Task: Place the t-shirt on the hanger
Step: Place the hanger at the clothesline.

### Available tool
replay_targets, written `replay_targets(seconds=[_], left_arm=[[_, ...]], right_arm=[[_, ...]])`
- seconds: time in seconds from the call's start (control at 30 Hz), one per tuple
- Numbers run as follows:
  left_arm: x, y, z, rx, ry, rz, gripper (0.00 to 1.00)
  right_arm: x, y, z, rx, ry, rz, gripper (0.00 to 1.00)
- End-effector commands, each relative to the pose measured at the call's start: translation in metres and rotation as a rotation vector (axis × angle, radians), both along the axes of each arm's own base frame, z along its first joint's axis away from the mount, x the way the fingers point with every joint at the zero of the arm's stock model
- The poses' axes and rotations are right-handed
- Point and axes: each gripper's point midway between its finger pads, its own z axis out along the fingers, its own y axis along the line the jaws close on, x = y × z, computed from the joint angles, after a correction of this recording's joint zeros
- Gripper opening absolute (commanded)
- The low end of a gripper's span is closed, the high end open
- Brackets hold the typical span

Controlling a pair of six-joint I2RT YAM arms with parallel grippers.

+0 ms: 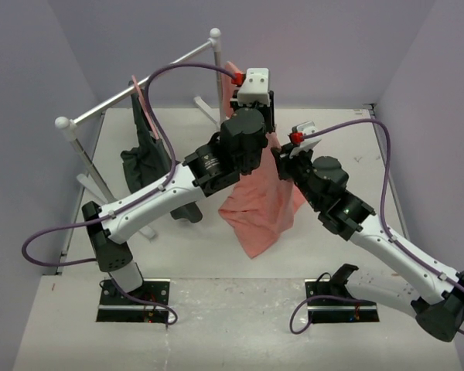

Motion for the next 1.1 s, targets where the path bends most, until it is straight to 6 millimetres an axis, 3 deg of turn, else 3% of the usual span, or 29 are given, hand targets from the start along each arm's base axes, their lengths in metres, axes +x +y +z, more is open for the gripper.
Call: replay_targets(seconds=[0.0,0.07,0.1,0.13,0.17,0.2,0.23,0.4,0.53,0.63,0.67,0.7,0.77,0.87,0.93,1.0,1.07], left_arm=[[-0.012,0.043,0.074,-0.191,-0.134,0.003,0.54],[-0.011,0.042,0.074,-0.188,-0.135,-0.013,0.60],[-0.012,0.045,0.076,-0.185,-0.135,-0.014,0.70],[-0.013,0.045,0.078,-0.188,-0.138,-0.019,0.70],[-0.014,0.046,0.079,-0.186,-0.139,-0.027,0.78],[-0.019,0.048,0.080,-0.169,-0.130,-0.050,0.94],[-0.023,0.052,0.080,-0.160,-0.119,-0.060,1.00],[-0.053,0.084,0.084,-0.151,-0.078,-0.114,1.00],[-0.094,0.142,0.074,-0.156,-0.061,-0.141,1.00],[-0.116,0.185,0.065,-0.165,-0.051,-0.107,1.00],[-0.114,0.188,0.055,-0.142,-0.028,-0.084,1.00],[-0.122,0.208,0.051,-0.144,-0.016,-0.045,1.00],[-0.133,0.237,0.049,-0.141,-0.007,0.001,1.00],[-0.144,0.271,0.050,-0.128,-0.008,0.076,1.00],[-0.148,0.286,0.048,-0.107,-0.001,0.115,1.00],[-0.151,0.301,0.046,-0.088,0.004,0.168,1.00],[-0.154,0.312,0.043,-0.090,0.001,0.200,1.00]], right_arm=[[-0.015,0.002,0.025,0.068,-0.068,0.097,0.00],[-0.013,0.001,0.020,0.076,-0.053,0.108,0.00],[-0.012,0.000,0.016,0.084,-0.038,0.122,0.00],[-0.009,-0.003,0.016,0.090,-0.035,0.110,0.00],[-0.011,-0.001,0.011,0.090,-0.024,0.137,0.00],[-0.008,-0.005,0.009,0.097,-0.016,0.132,0.00],[-0.008,-0.005,0.007,0.102,-0.010,0.143,0.00],[-0.010,0.009,0.008,0.079,0.016,0.228,0.00],[0.002,0.034,0.016,0.052,0.063,0.306,0.00],[0.022,0.053,0.024,0.051,0.080,0.333,0.00],[0.020,0.055,0.042,0.071,0.049,0.347,0.00],[0.039,0.075,0.030,0.053,0.110,0.380,0.00],[0.049,0.091,0.047,0.076,0.123,0.413,0.00],[0.074,0.112,0.048,0.095,0.144,0.418,0.00],[0.087,0.121,0.048,0.094,0.148,0.416,0.00],[0.103,0.135,0.035,0.086,0.166,0.422,0.00],[0.108,0.140,0.042,0.095,0.150,0.430,0.00]])
